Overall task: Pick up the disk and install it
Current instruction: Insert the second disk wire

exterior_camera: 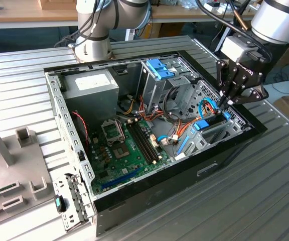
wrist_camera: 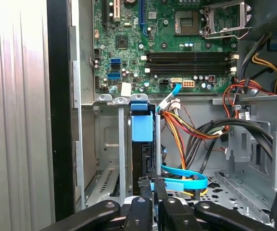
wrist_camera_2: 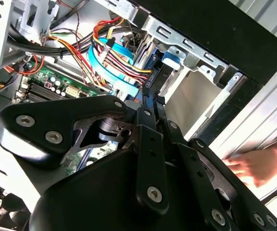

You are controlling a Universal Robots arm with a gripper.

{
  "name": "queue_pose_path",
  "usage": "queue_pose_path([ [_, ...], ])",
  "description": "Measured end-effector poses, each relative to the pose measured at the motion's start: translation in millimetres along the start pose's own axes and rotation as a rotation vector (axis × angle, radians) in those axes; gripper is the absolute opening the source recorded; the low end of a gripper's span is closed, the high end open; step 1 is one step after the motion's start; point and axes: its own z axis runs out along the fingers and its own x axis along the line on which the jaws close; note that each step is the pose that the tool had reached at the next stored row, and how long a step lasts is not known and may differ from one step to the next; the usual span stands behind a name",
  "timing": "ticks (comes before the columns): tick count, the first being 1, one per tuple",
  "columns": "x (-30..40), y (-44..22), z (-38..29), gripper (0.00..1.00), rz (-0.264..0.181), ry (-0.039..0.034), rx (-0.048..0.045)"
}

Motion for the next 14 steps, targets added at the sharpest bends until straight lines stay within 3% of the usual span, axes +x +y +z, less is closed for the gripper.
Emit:
queue_pose_path([
  [2,1.7,0.0,1.8,0.17,-0.001,-0.0046,-0.0001],
  [3,2.1,0.1,2.4,0.17,-0.001,-0.0191,-0.0003],
  [4,2.1,0.1,2.3,0.17,-0.001,-0.0235,-0.0004],
  [11,2.2,0.4,8.8,0.17,-0.014,-0.0329,-0.0005],
  [12,2.3,0.5,9.3,0.17,-0.016,-0.0367,-0.0005],
  [13,2.7,0.6,10.1,0.17,-0.018,-0.0489,-0.0006],
  [14,2.8,1.0,10.1,0.17,-0.02,-0.049,-0.0006],
])
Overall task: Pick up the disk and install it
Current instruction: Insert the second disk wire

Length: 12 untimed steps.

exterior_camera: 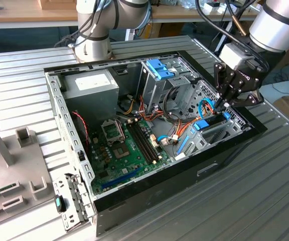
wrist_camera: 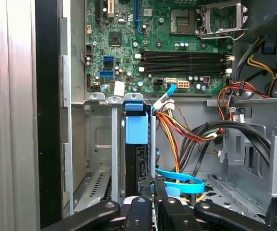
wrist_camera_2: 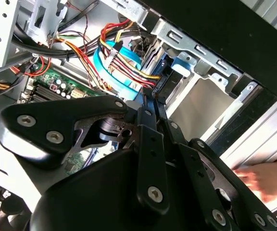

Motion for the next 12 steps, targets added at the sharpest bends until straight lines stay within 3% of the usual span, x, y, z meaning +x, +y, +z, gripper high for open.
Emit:
queue_pose_path([
  [2,-0.9,2.8,-2.6,0.17,0.0,0.0,0.0],
  [4,-1.2,2.6,-9.6,0.17,0.0,-0.0003,0.0],
  [5,-0.5,2.6,-9.9,0.17,0.0,0.0001,0.0],
  [6,4.7,2.7,-8.4,0.17,0.0,-0.0001,-0.0001],
  [9,7.9,2.8,-3.9,0.17,0.0,-0.0035,-0.0006],
  [10,8.0,2.8,-3.6,0.17,0.0,-0.0199,-0.0006],
  [11,8.0,2.8,-3.3,0.17,0.001,-0.0708,-0.0005],
  [12,7.9,2.5,-3.3,0.17,0.001,-0.073,-0.0006],
])
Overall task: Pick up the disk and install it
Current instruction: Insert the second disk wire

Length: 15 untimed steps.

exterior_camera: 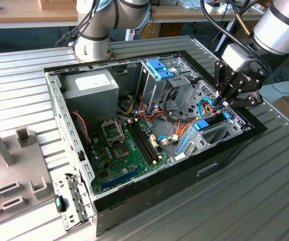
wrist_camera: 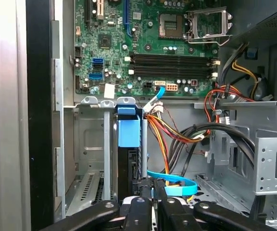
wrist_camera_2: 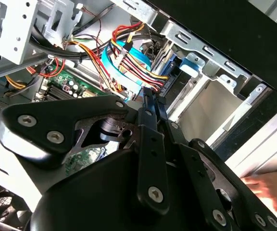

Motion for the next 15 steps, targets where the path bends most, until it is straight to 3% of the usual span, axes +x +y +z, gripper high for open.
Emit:
queue_pose_path([
  [7,0.1,-0.4,0.0,0.19,0.0,0.0007,0.0],
  [8,0.1,-0.4,0.0,0.25,0.0,0.0007,0.0],
  [15,0.1,-0.6,0.0,0.26,0.0,0.0008,0.0],
])
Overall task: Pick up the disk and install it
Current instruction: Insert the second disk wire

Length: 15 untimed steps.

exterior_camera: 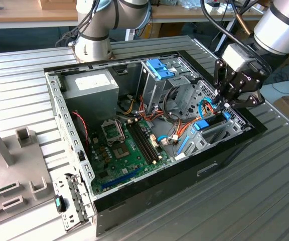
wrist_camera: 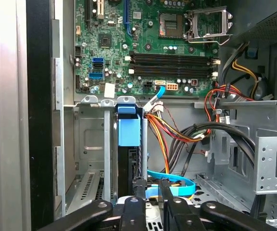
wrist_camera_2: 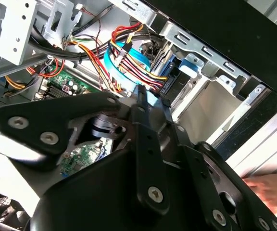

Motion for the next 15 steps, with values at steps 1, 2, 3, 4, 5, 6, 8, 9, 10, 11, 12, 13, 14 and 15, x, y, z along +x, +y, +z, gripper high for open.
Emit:
queue_pose_path([
  [1,0.0,0.0,0.0,0.33,0.0,0.0,0.0],
  [2,0.0,-0.1,0.0,0.33,0.0,0.0,0.0],
  [3,0.0,-1.1,0.0,0.33,0.0,0.0,0.0],
  [4,0.0,-1.8,-0.7,0.33,-0.001,0.0,-0.0001],
  [5,-0.1,-3.8,-1.3,0.33,-0.002,-0.0011,-0.0002],
  [6,-0.1,-5.7,-1.1,0.33,-0.002,-0.0014,-0.0002],
  [8,0.3,-9.1,-1.2,0.33,-0.003,-0.0011,-0.0002],
  [9,0.5,-9.5,-1.2,0.33,-0.003,-0.0011,-0.0002],
  [10,0.8,-9.6,-1.2,0.33,-0.002,-0.001,-0.0002],
  [11,0.8,-9.6,-1.3,0.33,-0.002,-0.0008,-0.0002],
  [12,0.7,-9.7,-3.0,0.33,-0.002,-0.0008,-0.0002],
  [13,0.4,-9.8,-6.4,0.33,-0.002,-0.0008,-0.0002],
  [14,0.4,-9.8,-6.8,0.33,-0.003,-0.0002,-0.0002],
  [15,1.8,-9.8,-7.2,0.33,-0.003,0.0006,-0.0003],
])
